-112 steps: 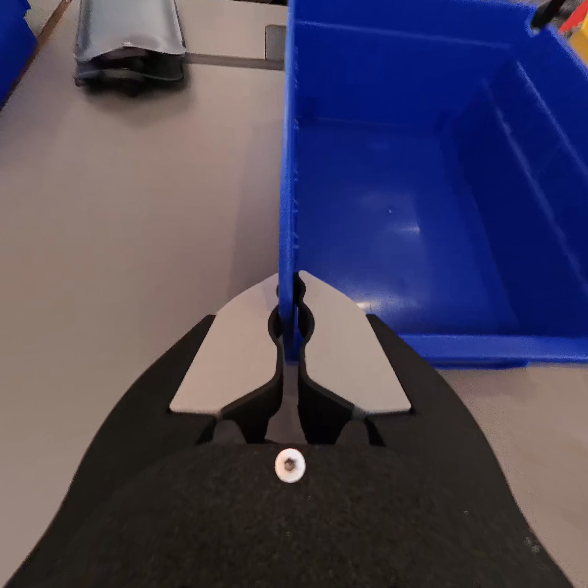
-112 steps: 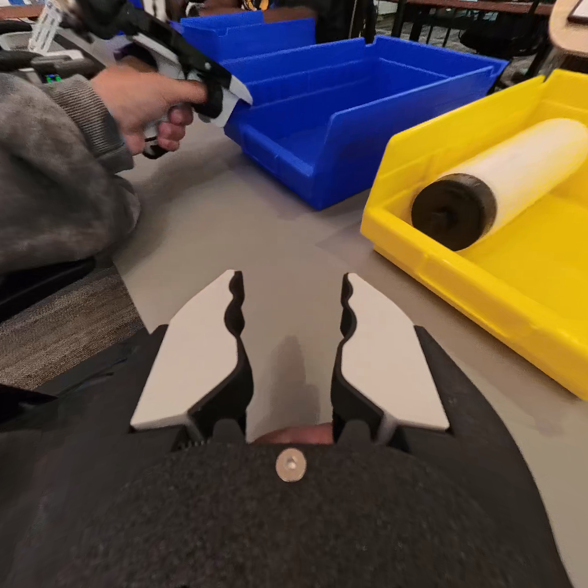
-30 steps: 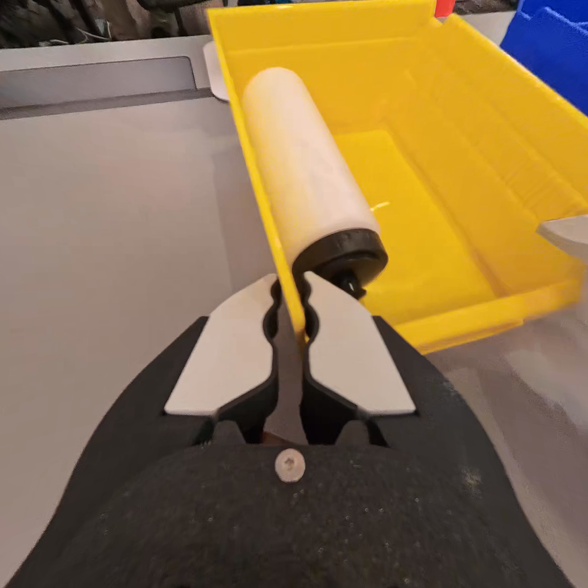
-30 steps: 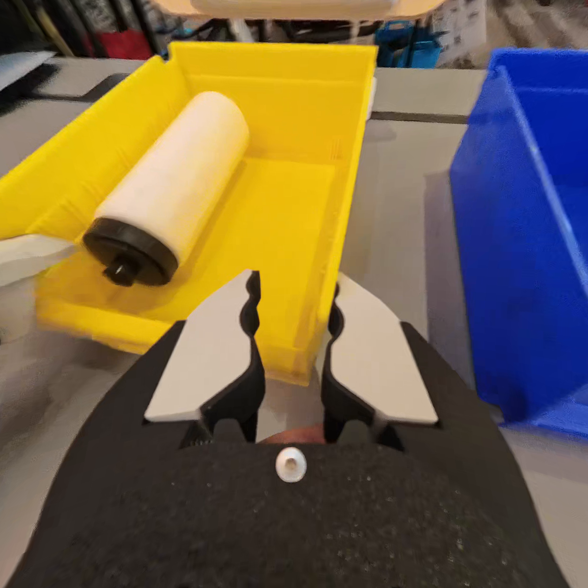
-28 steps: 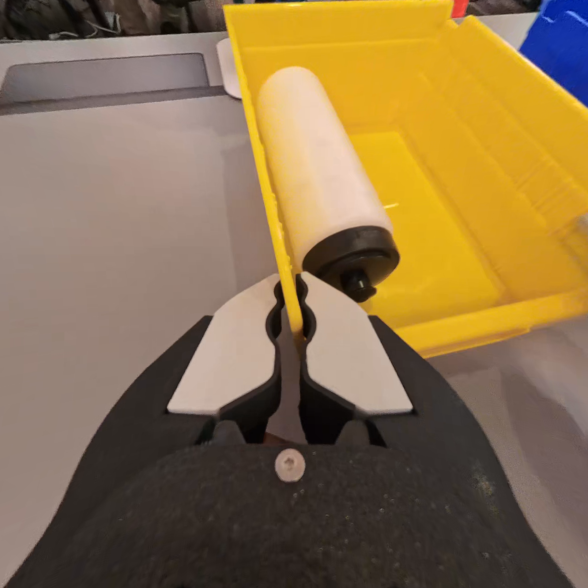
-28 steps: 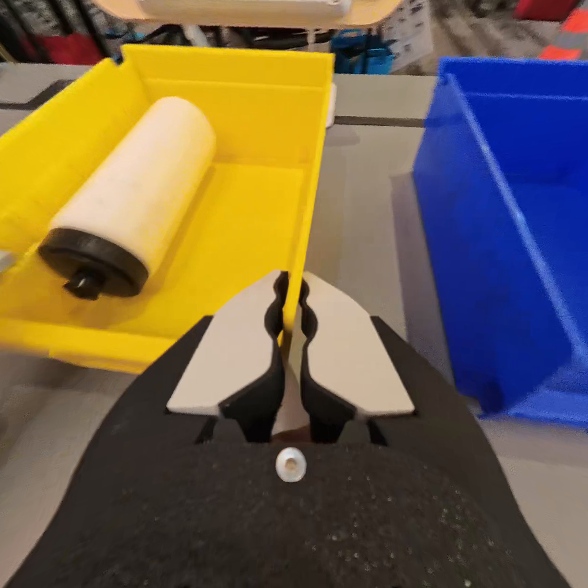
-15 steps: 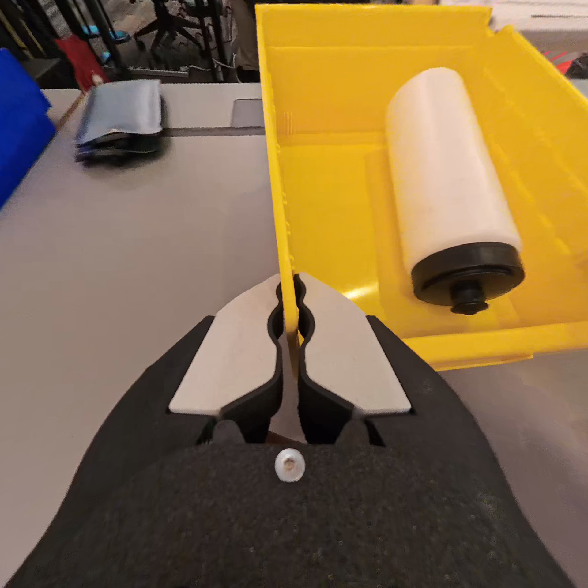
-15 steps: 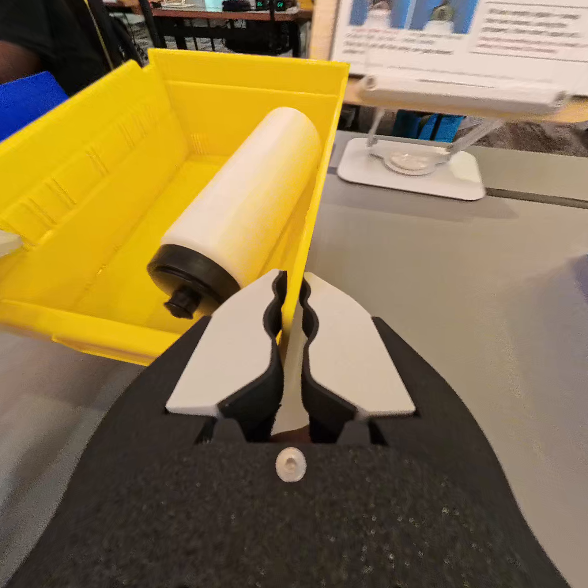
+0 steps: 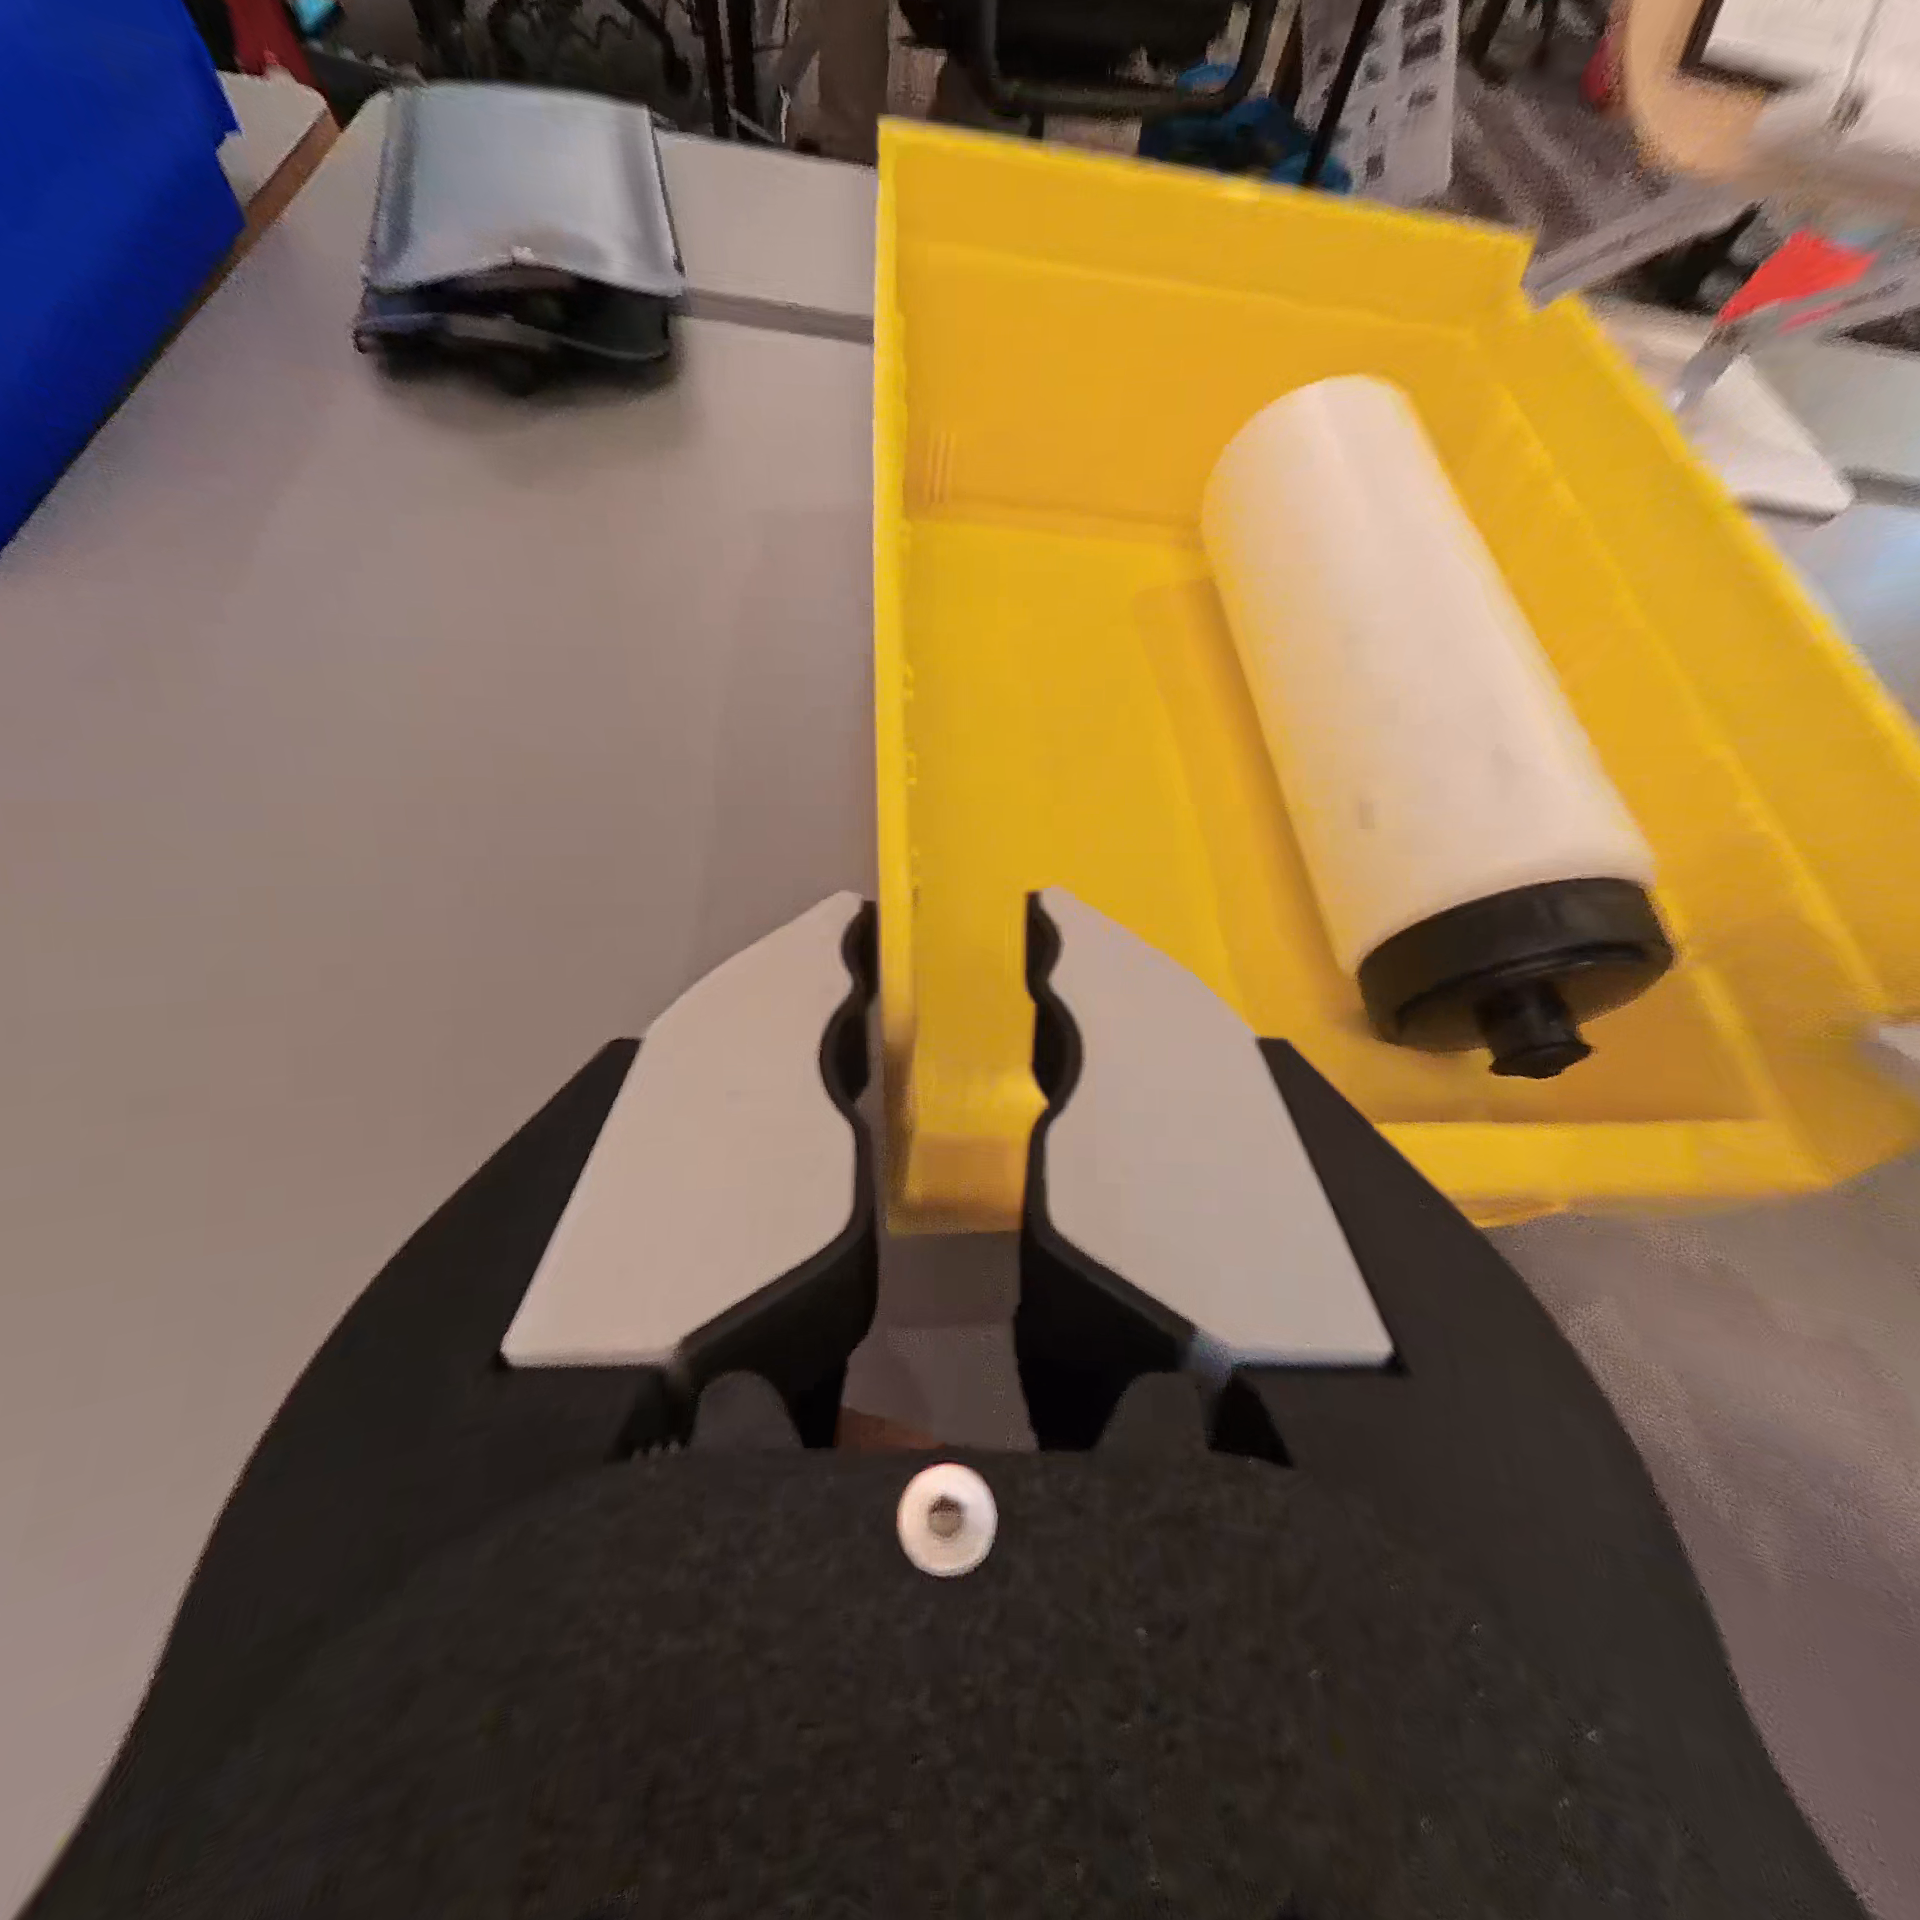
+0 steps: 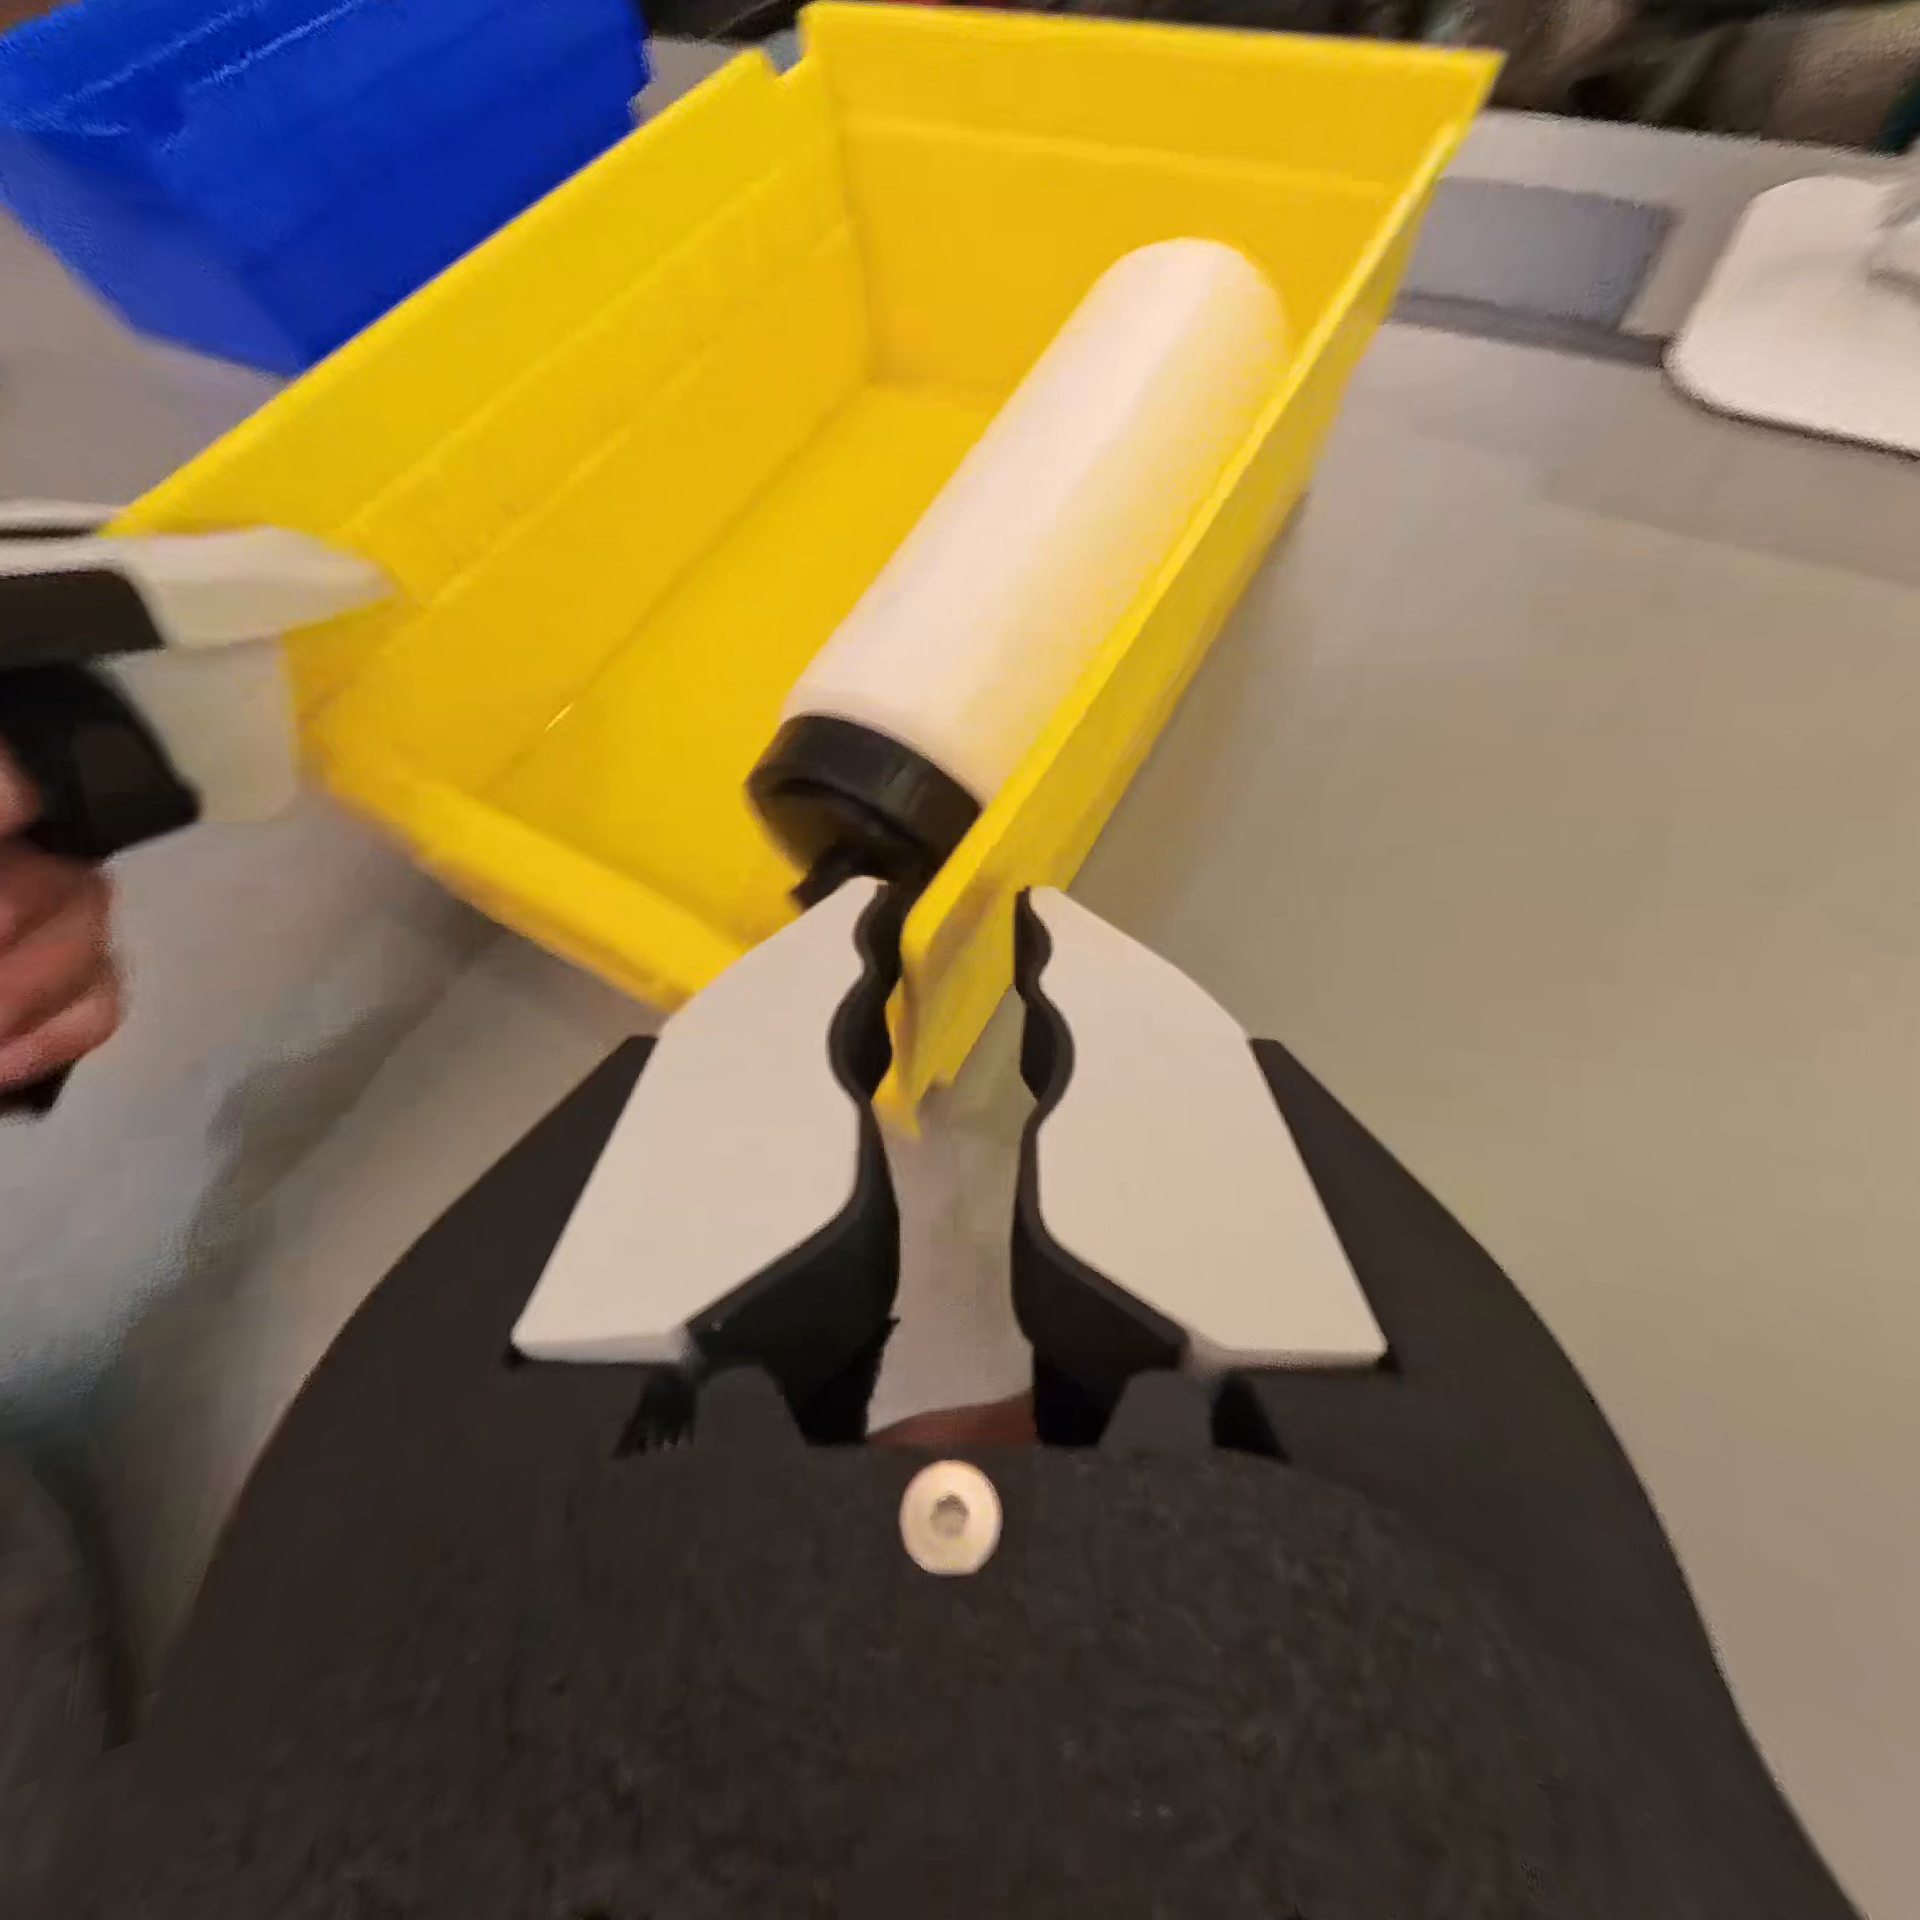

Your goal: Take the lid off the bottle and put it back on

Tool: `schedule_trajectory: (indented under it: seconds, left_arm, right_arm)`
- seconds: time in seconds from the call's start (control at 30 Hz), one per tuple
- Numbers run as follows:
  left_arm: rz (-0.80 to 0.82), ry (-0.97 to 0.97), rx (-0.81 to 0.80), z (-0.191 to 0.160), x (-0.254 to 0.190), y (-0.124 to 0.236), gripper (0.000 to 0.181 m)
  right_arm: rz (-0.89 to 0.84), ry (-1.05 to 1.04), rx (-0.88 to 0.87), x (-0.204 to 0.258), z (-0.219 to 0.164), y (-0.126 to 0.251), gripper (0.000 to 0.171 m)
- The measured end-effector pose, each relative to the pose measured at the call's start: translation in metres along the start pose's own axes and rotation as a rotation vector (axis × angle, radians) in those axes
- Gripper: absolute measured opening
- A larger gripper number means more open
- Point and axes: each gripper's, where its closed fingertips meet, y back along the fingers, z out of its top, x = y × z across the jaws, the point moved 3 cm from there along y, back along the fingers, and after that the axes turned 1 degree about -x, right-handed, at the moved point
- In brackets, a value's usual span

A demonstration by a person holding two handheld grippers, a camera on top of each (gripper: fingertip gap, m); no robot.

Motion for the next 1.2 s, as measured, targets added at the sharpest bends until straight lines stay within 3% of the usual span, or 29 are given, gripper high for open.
schedule_trajectory:
  seconds: [0.1, 0.17, 0.23, 0.4, 0.53, 0.63, 0.8, 0.9, 1.2]
  left_arm:
    - [0.006, 0.074, -0.152, 0.027, 0.001, 0.032, 0.041]
    - [-0.025, 0.175, -0.276, 0.041, 0.003, 0.057, 0.043]
    - [-0.104, 0.215, -0.296, 0.042, -0.009, 0.072, 0.054]
    - [-0.263, 0.143, -0.263, 0.011, -0.086, 0.088, 0.057]
    - [-0.275, -0.048, -0.218, -0.015, -0.134, 0.076, 0.052]
    - [-0.272, -0.143, -0.195, -0.023, -0.151, 0.061, 0.052]
    - [-0.269, -0.193, -0.120, -0.037, -0.161, 0.050, 0.055]
    - [-0.262, -0.208, -0.142, -0.036, -0.161, 0.057, 0.055]
    - [-0.204, -0.139, -0.149, -0.030, -0.142, 0.060, 0.059]
  right_arm:
    - [0.197, 0.026, 0.020, -0.011, 0.004, 0.051, 0.027]
    - [0.234, 0.084, -0.038, -0.035, 0.010, 0.094, 0.030]
    - [0.237, 0.142, -0.114, -0.068, 0.011, 0.137, 0.032]
    - [0.027, 0.101, -0.224, -0.189, -0.020, 0.215, 0.036]
    - [-0.201, -0.037, -0.269, -0.286, -0.065, 0.262, 0.038]
    - [-0.371, -0.094, -0.299, -0.341, -0.077, 0.290, 0.040]
    - [-0.492, -0.214, -0.350, -0.391, -0.087, 0.307, 0.040]
    - [-0.454, -0.270, -0.337, -0.391, -0.092, 0.303, 0.039]
    - [-0.455, -0.186, -0.305, -0.376, -0.092, 0.291, 0.035]
